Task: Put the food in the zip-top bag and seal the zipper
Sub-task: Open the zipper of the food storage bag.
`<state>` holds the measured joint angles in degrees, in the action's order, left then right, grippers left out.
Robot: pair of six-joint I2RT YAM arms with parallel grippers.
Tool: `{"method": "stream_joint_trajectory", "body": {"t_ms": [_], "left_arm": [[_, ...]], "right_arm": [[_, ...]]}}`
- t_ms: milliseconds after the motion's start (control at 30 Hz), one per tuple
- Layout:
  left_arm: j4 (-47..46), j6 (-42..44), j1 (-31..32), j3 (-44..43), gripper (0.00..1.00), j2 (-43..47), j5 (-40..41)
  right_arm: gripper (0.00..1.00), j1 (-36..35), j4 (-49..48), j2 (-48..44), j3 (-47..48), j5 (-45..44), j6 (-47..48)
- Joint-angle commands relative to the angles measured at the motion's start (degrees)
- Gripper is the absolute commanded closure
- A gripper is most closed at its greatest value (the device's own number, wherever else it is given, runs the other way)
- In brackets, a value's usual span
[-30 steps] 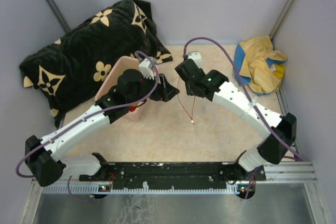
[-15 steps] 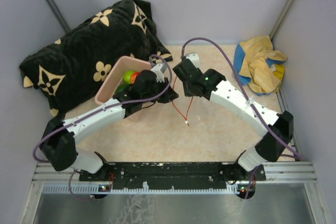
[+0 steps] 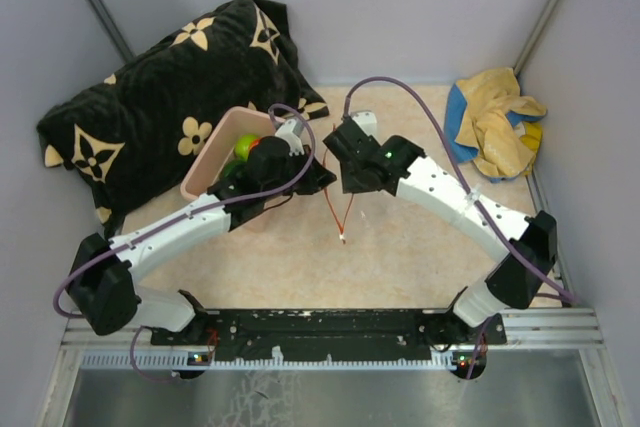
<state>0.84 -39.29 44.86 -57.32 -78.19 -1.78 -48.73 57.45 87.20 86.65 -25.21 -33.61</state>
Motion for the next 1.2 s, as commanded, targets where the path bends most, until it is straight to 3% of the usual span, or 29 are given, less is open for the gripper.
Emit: {"method": "stream_joint_trajectory", "body": {"t_ms": [0, 133, 333, 533, 867, 1167], "left_arm": [[-2.1, -2.4, -0.1, 0.7, 1.00, 1.6, 0.9], [-1.4, -1.9, -0.2, 0.9, 1.00, 1.9, 1.6], [1.8, 1.1, -0.3, 1.2, 1.00, 3.0, 3.4], [6.4, 5.0, -0.3, 0.4, 1.00, 1.9, 5.9], [12.7, 10.0, -0.5, -0.2, 1.00, -0.1, 9.6], [10.5, 9.9, -0.7, -1.4, 0.99, -1.3, 3.7]], "right_arm": [[0.63, -2.2, -1.9, 0.2, -1.0, 0.7, -4.1], [0.67, -2.5, -1.8, -0.1, -2.4, -1.3, -5.3], [0.87, -2.5, 4.6, -1.5, -0.8, -11.1, -4.5], [1.00, -2.5, 7.9, -2.7, 3.1, -17.7, -3.0], [1.00, -0.8, 10.1, -5.0, 7.0, -22.3, -1.7], [1.00, 0.9, 5.9, -5.8, 3.7, -18.9, 0.4]]}}
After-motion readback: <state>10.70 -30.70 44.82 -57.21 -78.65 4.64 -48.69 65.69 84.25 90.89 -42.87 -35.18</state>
